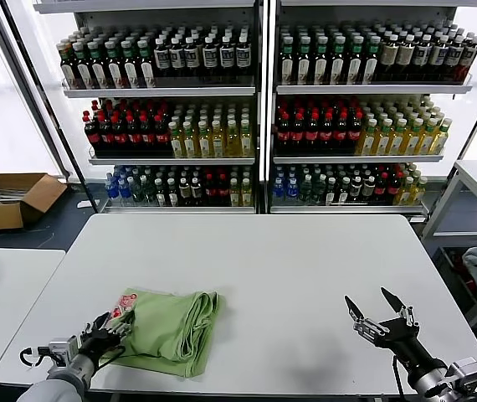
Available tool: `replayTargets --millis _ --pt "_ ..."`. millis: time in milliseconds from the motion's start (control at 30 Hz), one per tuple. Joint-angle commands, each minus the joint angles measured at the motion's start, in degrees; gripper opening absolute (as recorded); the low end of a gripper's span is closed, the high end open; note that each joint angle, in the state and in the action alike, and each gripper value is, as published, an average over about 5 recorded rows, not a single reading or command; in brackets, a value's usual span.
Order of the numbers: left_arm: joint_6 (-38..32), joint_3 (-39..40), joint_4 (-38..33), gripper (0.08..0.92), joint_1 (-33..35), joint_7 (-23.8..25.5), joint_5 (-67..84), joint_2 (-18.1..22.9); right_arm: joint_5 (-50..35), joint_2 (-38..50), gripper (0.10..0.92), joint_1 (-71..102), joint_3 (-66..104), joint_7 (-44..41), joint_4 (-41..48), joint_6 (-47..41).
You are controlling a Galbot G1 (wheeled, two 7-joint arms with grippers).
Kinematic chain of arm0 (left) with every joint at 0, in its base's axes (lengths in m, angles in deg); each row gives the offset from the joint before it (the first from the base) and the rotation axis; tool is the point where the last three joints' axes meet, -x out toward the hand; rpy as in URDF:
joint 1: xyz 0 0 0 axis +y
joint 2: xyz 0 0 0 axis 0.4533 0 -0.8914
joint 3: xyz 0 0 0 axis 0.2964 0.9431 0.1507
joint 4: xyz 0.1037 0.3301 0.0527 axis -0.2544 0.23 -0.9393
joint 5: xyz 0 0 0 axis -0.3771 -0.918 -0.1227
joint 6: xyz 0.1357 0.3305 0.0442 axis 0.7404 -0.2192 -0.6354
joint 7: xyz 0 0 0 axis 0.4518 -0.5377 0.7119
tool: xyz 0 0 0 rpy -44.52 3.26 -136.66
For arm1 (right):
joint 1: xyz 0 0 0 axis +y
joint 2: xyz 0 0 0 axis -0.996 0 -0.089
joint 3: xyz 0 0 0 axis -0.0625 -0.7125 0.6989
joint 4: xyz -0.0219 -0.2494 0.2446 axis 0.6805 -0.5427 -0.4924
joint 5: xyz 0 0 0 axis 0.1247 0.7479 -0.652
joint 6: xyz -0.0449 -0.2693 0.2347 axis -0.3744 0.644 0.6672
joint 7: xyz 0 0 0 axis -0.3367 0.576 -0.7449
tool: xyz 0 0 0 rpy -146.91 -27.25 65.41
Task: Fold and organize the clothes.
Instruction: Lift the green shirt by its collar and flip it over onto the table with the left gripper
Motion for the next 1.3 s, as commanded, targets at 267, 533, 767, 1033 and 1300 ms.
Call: replayTargets --millis 267,533,767,1033,1300 --pt "-0.54 0.31 -0.11 0.341 -0.15 -0.99 0.22 2.03 -0.11 -0.06 0.823 0.05 0.28 -0.01 0.13 0.10" --pt "-2.33 -6.47 -2.66 0.130 -1.97 -6.60 1.51 4.50 0.02 -0.34 0.823 -0.71 -0.56 0.20 0.43 0.11" --pt "-3.63 -20.40 0.08 0.115 -1.88 -5.67 5.33 -3.04 -0.21 -0.34 0.823 -0.64 -0.31 0.06 0.52 0.30" --pt "-6.86 -31.99 12.02 0.115 0.26 0.52 7.05 -19.36 -0.44 -0.30 0.823 -0.74 -0.72 0.00 0.49 0.46" --pt "-5.49 -29.05 7.36 0.115 -1.55 1.16 5.69 -20.20 -0.75 -0.39 0.823 -0.13 0.02 -0.15 -0.03 0.65"
